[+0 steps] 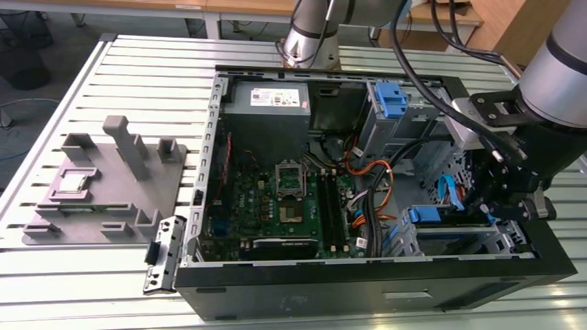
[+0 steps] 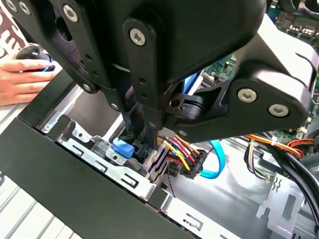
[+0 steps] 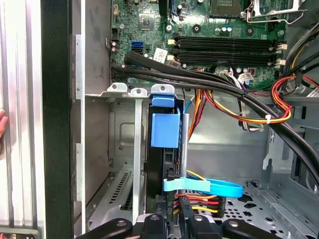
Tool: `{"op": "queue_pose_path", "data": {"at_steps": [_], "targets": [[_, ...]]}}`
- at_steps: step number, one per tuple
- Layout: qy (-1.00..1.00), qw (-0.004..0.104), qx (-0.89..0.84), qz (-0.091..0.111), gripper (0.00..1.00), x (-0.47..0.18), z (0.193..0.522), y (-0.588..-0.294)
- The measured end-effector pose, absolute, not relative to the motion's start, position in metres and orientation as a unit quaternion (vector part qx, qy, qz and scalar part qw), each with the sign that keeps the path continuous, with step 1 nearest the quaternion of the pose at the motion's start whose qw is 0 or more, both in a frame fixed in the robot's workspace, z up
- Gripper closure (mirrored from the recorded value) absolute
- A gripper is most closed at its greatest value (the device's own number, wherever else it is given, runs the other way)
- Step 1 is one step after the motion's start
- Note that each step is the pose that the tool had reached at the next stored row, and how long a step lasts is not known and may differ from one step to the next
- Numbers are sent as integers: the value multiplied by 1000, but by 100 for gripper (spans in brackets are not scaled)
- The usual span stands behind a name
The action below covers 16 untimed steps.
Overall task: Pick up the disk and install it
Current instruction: 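Insert the second disk wire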
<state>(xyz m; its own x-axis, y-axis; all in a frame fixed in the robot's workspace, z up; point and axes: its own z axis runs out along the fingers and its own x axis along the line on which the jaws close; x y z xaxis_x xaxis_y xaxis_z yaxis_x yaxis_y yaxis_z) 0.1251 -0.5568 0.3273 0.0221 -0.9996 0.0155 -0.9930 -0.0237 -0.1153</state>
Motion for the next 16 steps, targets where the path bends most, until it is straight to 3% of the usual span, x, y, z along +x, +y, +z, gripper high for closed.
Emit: {"op": "queue_pose_path", "data": {"at_steps": [16], "targets": [[698,36,-714,-46,76,125,354,-557]]}}
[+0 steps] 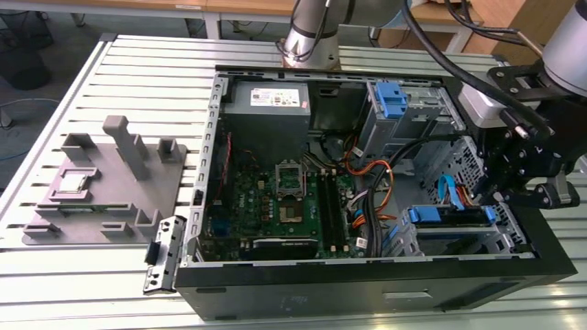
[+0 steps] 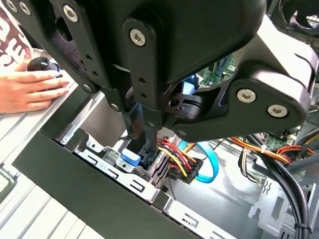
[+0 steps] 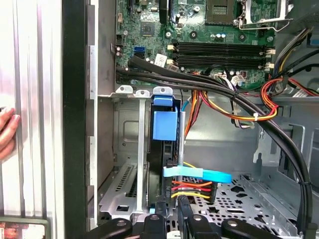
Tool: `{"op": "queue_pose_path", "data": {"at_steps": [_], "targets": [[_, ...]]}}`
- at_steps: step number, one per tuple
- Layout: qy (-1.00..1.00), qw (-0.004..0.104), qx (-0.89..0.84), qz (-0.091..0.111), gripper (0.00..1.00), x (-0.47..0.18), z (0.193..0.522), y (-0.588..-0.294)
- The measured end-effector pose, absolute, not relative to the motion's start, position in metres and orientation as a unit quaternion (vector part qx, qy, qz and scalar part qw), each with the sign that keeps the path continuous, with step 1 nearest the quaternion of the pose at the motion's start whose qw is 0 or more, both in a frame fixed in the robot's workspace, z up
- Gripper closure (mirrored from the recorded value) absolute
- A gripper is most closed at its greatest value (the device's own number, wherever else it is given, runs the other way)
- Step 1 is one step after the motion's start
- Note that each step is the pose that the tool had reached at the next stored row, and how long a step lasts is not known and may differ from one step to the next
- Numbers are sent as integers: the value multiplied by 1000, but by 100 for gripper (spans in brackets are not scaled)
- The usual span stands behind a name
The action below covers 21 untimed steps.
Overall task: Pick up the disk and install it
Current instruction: 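Insert the second disk wire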
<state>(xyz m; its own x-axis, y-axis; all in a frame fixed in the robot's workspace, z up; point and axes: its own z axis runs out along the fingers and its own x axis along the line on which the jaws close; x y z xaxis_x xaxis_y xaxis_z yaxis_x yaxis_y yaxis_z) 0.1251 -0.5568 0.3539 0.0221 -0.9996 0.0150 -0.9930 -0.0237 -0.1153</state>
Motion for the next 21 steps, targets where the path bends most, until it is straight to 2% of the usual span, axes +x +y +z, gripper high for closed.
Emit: {"op": "queue_pose_path", "data": {"at_steps": [3,12,16,18,21], "targets": [[698,34,-714,-44,76,125,354,-557],[698,-21,-715,13,76,132,352,-557],[698,-22,-715,14,76,132,353,-557],[698,-15,-715,21,76,132,352,-557],[698,-14,-716,22,76,132,353,-557]]}}
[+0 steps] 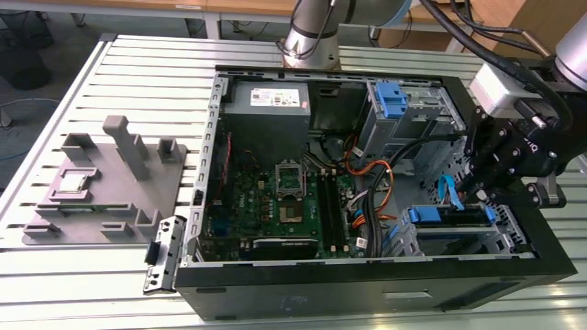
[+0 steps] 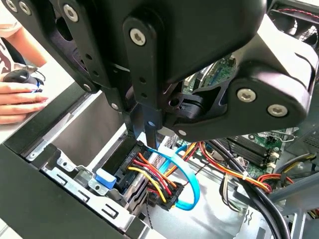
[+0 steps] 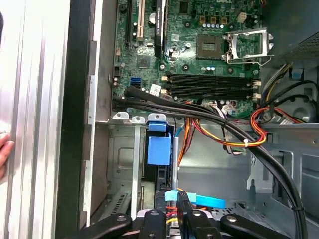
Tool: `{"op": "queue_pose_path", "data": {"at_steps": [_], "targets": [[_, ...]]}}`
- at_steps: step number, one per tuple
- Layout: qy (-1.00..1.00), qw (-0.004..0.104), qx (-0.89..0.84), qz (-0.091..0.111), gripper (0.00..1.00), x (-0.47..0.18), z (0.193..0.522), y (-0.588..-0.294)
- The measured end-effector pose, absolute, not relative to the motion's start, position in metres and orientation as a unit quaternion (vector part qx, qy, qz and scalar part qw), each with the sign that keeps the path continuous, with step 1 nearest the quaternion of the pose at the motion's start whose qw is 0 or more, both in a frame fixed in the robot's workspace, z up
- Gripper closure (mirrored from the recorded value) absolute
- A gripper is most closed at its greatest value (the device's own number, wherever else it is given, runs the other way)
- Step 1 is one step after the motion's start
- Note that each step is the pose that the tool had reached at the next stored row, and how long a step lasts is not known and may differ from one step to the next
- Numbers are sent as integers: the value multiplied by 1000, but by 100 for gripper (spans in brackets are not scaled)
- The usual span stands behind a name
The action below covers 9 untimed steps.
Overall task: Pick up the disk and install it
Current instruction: 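Insert the second disk wire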
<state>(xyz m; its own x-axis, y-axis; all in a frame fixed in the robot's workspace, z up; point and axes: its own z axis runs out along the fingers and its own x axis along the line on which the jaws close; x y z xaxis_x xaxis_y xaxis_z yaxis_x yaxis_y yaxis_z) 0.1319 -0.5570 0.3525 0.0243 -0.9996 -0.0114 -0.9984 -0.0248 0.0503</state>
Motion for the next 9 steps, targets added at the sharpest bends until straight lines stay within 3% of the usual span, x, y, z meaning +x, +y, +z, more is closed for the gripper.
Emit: {"op": "queue_pose_path", "data": {"at_steps": [9], "targets": [[-698,14,715,-22,76,132,356,-557]]}}
